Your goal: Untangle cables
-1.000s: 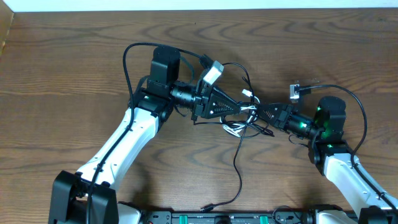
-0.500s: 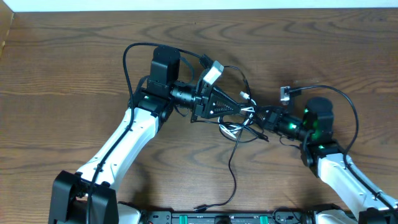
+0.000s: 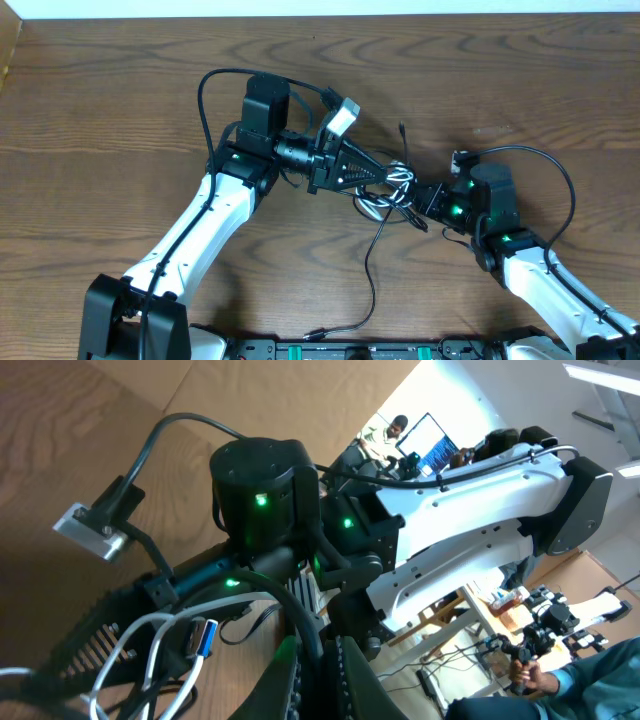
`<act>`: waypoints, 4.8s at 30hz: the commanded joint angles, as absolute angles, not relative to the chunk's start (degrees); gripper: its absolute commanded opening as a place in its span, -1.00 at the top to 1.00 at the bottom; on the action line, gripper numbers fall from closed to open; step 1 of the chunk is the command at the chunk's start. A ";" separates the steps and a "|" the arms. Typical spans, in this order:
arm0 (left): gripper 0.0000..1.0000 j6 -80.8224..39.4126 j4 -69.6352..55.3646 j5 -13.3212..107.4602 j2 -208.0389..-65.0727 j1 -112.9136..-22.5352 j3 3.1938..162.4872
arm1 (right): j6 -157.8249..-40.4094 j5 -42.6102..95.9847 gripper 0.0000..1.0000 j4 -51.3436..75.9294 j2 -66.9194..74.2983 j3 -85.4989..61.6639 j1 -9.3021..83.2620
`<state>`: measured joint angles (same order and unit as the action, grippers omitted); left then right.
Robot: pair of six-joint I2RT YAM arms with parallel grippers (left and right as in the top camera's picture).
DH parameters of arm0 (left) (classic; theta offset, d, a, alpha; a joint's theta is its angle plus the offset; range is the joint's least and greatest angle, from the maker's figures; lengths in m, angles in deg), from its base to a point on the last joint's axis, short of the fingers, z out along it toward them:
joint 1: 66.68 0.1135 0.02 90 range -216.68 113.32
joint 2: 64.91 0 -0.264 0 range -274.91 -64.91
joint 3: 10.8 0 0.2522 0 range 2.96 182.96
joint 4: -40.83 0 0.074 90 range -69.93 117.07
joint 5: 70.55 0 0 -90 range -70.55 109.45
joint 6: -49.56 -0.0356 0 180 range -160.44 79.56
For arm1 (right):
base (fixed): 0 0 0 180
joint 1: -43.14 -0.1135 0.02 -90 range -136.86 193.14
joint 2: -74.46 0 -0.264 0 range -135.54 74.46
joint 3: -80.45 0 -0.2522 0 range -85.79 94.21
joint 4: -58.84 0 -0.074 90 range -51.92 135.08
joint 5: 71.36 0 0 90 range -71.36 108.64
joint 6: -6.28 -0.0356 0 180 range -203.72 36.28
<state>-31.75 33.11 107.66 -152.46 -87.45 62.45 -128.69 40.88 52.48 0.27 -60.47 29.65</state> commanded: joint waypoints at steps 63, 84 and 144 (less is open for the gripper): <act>0.85 11.17 26.45 66.54 -151.71 -86.03 62.75 | -119.64 60.40 0.19 47.71 9.95 -60.25 32.58; 0.85 19.79 23.52 66.96 -151.71 -86.03 62.75 | -88.21 62.70 -0.47 58.99 9.95 -60.25 24.69; 0.85 10.80 23.04 65.04 -151.71 -88.30 62.75 | -165.10 38.65 0.33 62.82 0.42 -60.25 11.29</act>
